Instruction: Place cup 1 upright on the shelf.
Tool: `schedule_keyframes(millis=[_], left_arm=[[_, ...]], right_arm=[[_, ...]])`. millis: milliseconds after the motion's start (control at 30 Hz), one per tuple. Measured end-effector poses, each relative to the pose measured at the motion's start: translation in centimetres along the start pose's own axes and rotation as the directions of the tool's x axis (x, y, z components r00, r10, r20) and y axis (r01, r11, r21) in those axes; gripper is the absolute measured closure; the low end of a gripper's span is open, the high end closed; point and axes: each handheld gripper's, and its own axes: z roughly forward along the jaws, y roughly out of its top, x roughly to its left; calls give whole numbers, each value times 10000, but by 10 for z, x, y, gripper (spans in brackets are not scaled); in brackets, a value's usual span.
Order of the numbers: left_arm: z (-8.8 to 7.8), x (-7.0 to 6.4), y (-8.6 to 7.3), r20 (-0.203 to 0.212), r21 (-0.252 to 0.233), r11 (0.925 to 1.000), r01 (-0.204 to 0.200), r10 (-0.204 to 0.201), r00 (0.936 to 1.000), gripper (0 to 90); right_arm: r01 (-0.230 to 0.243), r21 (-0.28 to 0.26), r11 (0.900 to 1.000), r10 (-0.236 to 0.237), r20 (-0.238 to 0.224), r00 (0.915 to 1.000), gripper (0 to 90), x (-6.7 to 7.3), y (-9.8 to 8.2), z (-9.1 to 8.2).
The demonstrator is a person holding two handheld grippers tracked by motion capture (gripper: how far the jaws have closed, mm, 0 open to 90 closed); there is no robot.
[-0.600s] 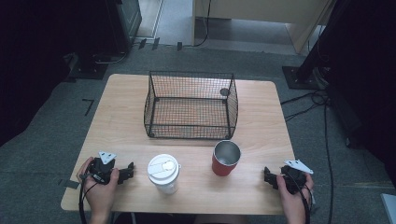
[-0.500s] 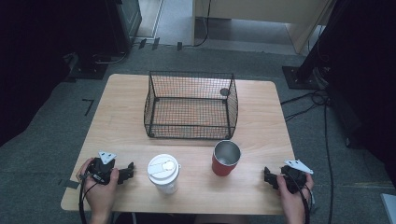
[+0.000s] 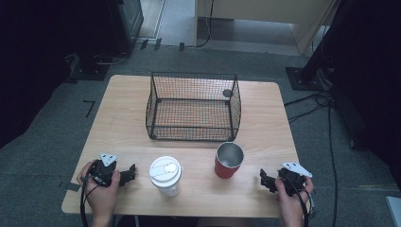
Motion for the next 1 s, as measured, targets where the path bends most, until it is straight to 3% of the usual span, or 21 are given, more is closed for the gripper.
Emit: schedule_keyframes(millis=[233,400,1000], left_arm=[[-1,3,0,210,-98,9998,199,-197,9996,0],[0,0,0,44,37,10000,-82,82,10000,0],[0,0,0,42,36,10000,-82,81,10000,0]], right_arm=[[378,-281,9989,-389,-402,9984,0,20,10,-11],[695,-417,9967,-724,-723,9948,0,36,16,-20],[1188,-674,9906,-1280,-1543,9797,0,61,17,-41]])
